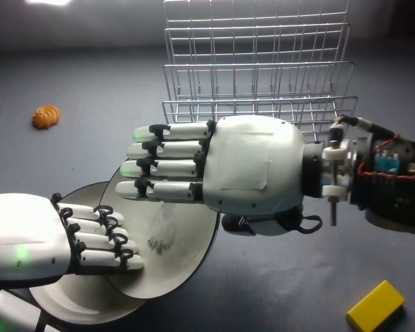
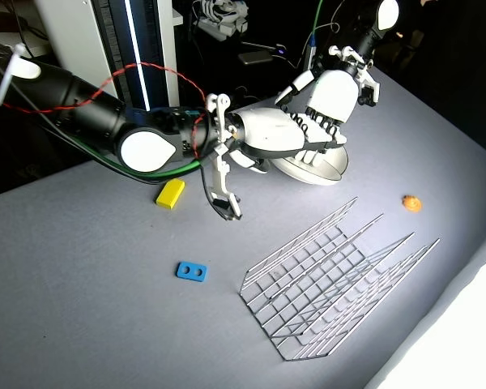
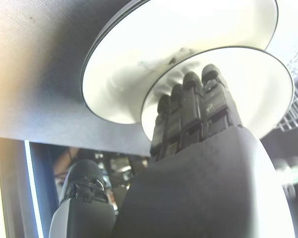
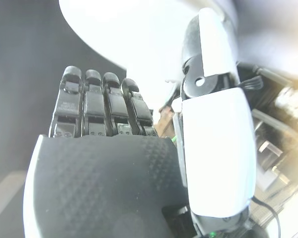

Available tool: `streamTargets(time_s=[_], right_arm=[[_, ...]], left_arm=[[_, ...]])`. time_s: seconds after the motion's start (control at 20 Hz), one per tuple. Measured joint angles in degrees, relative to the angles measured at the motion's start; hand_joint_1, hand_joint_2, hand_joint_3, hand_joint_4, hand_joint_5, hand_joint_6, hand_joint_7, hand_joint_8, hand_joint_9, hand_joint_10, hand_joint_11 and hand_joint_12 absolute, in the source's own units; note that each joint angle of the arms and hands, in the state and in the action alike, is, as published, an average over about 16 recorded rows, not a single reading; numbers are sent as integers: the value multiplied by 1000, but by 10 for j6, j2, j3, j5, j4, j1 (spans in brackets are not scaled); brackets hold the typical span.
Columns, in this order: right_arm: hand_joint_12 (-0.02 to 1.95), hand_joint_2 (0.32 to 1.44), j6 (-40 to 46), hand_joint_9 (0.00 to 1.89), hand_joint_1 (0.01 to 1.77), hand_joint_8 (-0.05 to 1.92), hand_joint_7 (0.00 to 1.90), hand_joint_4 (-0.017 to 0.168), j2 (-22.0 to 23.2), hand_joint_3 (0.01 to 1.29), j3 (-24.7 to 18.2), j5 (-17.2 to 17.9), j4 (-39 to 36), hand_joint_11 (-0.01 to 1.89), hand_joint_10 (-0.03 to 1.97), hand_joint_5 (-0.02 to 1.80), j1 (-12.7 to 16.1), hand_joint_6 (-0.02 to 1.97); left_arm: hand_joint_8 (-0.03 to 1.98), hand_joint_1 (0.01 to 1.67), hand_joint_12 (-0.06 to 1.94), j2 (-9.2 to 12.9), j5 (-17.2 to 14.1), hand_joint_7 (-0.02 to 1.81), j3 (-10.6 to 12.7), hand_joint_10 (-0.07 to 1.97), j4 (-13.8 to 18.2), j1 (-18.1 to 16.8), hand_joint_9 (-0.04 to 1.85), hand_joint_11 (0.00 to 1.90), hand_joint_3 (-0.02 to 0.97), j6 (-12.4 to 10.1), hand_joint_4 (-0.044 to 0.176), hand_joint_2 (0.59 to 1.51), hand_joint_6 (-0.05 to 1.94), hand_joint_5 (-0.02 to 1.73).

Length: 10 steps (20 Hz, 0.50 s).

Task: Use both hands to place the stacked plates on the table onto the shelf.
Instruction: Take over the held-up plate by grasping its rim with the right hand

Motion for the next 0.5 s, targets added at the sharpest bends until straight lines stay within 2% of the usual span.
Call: streamTargets(time_s=[0.2,0.5], right_arm=[[81,1027,-33,28,1151,-11,41,3,-25,20,17,-19,14,19,8,50,3,10],[631,1059,-63,225,1107,31,268,2,-46,19,33,-28,29,56,126,252,3,90]], left_arm=[[-12,14,5,-1,-1,155,0,2,-1,-1,156,101,5,0,-9,1129,-20,187],[-13,14,6,-1,-4,165,2,3,-1,-1,158,107,4,0,-9,1132,-20,194]])
